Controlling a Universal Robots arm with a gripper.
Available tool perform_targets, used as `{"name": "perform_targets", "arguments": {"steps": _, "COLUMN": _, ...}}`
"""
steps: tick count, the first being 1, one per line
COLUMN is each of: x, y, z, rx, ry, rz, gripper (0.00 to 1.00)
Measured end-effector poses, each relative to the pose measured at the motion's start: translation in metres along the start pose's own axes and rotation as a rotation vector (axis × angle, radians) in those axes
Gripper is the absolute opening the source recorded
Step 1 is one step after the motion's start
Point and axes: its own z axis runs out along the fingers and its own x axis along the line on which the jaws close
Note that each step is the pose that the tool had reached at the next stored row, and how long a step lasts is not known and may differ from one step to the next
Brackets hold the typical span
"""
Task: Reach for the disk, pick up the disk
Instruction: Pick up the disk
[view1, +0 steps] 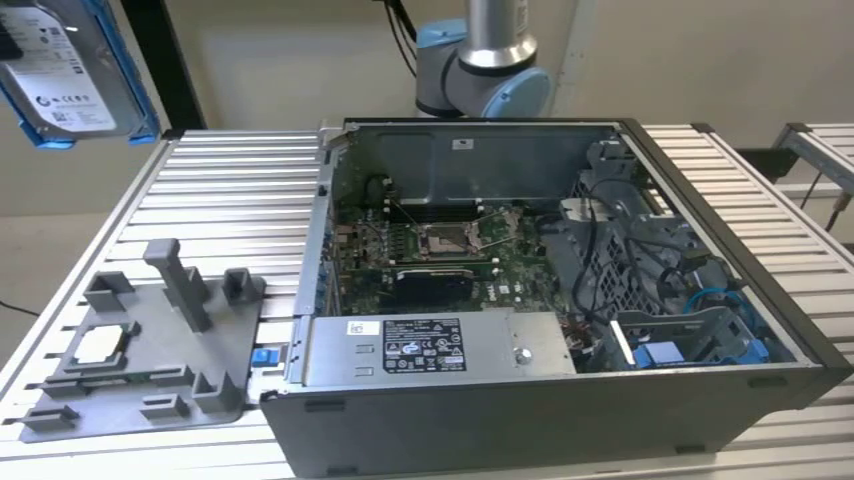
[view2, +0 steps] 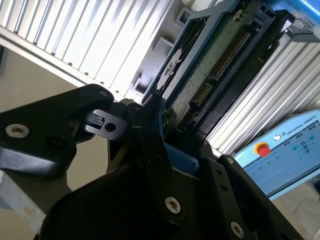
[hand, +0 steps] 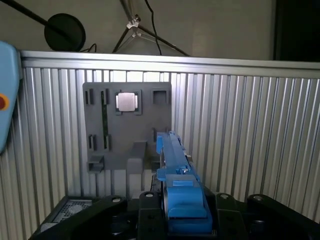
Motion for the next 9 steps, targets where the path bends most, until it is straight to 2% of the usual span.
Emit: {"name": "perform_targets", "arguments": {"steps": 9, "x": 0.0005, "y": -0.0254, "z": 0.0028, "rx": -0.0073, "ry": -0.0001, "rz": 0.000, "gripper": 0.00}}
